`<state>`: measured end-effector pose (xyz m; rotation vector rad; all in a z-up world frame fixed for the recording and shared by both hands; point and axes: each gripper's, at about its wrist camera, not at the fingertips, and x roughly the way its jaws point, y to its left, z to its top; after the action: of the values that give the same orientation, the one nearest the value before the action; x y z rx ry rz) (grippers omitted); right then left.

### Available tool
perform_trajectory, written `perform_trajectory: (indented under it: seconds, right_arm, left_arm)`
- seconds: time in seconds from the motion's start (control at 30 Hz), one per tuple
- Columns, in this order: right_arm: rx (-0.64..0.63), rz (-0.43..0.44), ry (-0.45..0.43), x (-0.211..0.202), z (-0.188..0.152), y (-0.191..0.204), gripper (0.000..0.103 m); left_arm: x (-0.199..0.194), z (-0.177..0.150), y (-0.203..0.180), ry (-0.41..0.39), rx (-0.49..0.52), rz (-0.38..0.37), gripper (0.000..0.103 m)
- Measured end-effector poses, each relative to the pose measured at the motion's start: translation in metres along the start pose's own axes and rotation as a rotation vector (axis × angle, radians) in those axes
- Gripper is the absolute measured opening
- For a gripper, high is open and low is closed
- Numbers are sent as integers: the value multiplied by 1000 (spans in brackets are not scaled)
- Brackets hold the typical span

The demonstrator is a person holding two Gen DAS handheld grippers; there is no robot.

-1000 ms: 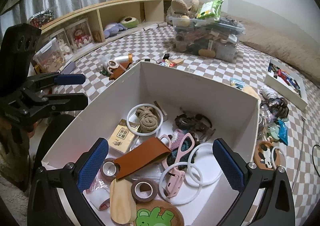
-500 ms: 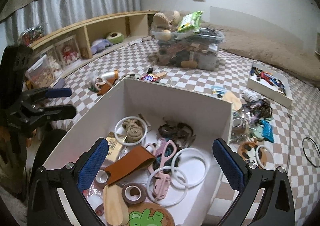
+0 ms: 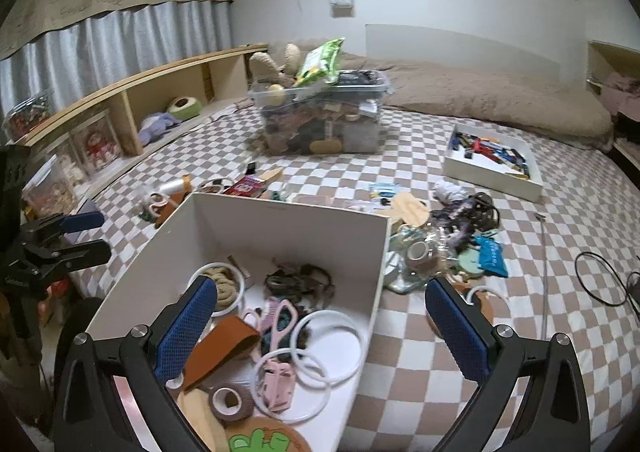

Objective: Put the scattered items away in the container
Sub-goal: 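Withdraw both tools up and away from the white box, then move left tool to the black round tin while right tool approaches the white ring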

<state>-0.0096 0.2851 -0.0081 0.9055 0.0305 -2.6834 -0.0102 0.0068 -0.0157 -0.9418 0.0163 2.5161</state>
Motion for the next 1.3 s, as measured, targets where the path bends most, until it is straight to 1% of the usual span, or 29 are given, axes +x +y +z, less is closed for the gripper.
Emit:
perform_trajectory:
  seconds: [0.17, 0.33, 0.43, 0.57, 0.77, 0.93, 1.07, 1.3]
  right_arm:
    - [24, -22, -14, -2, 2, -12, 103]
    - [65, -52, -33, -4, 4, -27, 103]
    - [101, -77, -42, -4, 6, -39, 103]
    - [150, -104, -49, -3, 7, -55, 103]
    - [227, -157, -52, 0, 7, -80, 103]
    - [287, -196, -39, 7, 6, -101, 103]
    - [318, -238, -23, 16, 6, -112, 103]
    - [367, -265, 18, 42, 3, -133, 103]
  left_arm:
    - [2, 2, 5, -1, -12, 19, 103]
    - [2, 6, 14, -20, -18, 56, 103]
    - [0, 9, 23, -33, -31, 81, 103]
    - [-3, 13, 38, -49, -62, 89, 103]
    - [-5, 19, 64, -81, -91, 152, 103]
    - [1, 24, 96, -88, -164, 177, 103]
    - [15, 25, 126, -70, -256, 201, 103]
    - [47, 26, 169, -55, -393, 170, 103]
